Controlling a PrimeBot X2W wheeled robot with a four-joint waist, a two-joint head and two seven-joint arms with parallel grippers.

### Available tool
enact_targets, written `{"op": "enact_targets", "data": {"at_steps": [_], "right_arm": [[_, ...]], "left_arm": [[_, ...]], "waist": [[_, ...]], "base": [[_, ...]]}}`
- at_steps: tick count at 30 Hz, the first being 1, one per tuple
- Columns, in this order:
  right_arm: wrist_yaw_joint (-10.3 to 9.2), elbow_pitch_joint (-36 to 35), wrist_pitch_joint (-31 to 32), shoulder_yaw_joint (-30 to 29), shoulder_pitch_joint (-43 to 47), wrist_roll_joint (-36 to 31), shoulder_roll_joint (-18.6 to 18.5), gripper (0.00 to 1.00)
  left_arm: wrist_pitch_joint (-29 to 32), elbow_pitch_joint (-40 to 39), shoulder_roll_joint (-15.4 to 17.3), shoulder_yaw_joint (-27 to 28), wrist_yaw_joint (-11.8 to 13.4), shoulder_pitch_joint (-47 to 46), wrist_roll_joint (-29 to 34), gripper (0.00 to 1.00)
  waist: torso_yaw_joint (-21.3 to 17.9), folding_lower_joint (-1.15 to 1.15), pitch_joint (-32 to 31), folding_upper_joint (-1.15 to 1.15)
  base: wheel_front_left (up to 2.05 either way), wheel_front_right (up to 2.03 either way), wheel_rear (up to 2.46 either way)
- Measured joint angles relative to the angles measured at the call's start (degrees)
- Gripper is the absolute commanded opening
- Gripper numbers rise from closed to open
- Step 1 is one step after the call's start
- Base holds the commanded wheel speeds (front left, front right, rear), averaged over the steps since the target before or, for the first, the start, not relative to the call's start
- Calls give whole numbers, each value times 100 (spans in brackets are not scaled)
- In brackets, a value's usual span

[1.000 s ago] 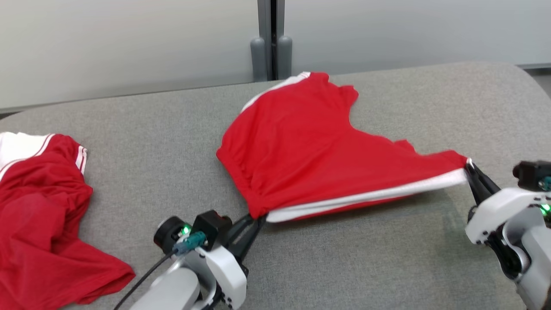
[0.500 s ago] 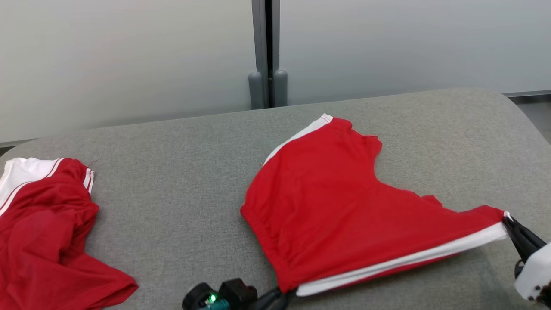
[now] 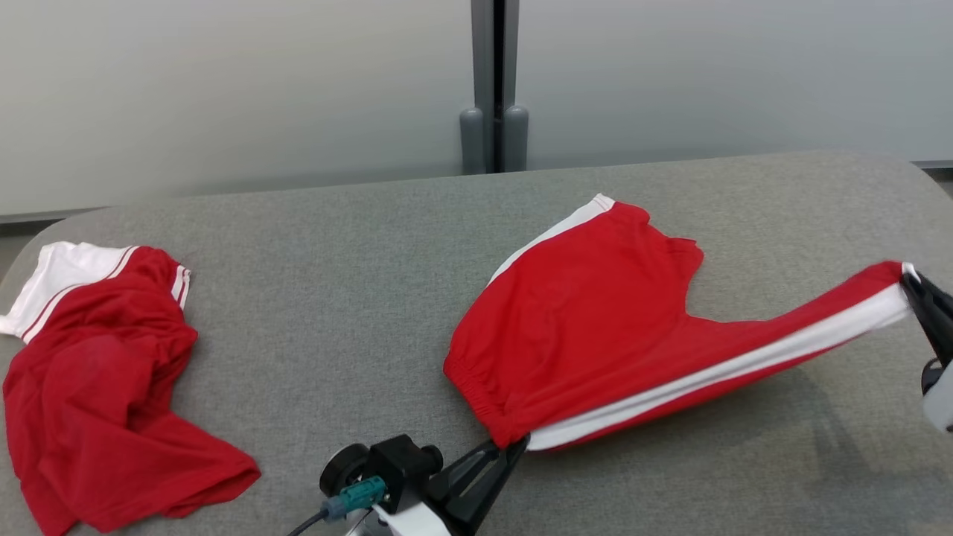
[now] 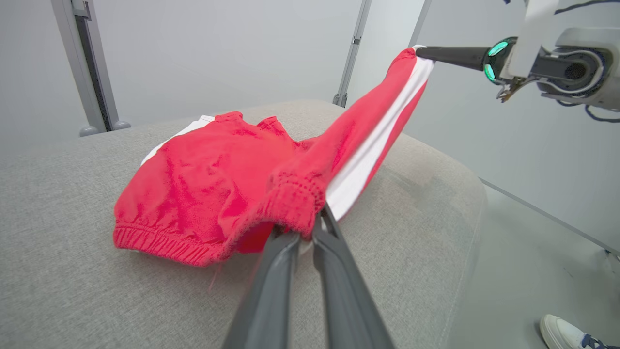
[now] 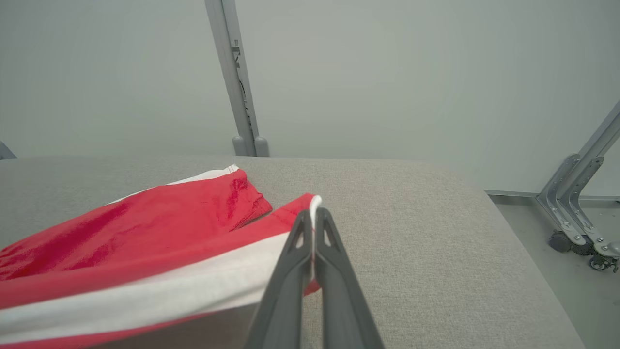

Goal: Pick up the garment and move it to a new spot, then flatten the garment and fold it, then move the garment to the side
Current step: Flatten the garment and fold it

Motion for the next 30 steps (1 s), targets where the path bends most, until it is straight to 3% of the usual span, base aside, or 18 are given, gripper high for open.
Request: {"op": "enact_targets", "data": {"at_steps": [7, 12, 19, 30], "right_arm": [[-1, -207, 802, -189, -1022, -615, 162, 0], [-1, -32, 1240, -113, -1896, -933, 281, 0], [-2, 620, 1585, 165, -2916, -1279, 287, 0], [-2, 1594, 1677, 617, -3897, -1455, 194, 0]], "left_arm": [[201, -92, -51, 168, -136, -686, -188, 0], [211, 121, -300, 210, -223, -1172, -270, 0], [107, 599, -737, 196, -304, -1822, -390, 0], [-163, 1352, -1073, -178, -366, -2579, -570, 0]], "waist": [[340, 0, 446, 0], [634, 0, 854, 0], [1097, 0, 1467, 0], [1829, -1, 2211, 0]], "base": [[0, 0, 0], [0, 0, 0], [0, 0, 0], [0, 0, 0]]}}
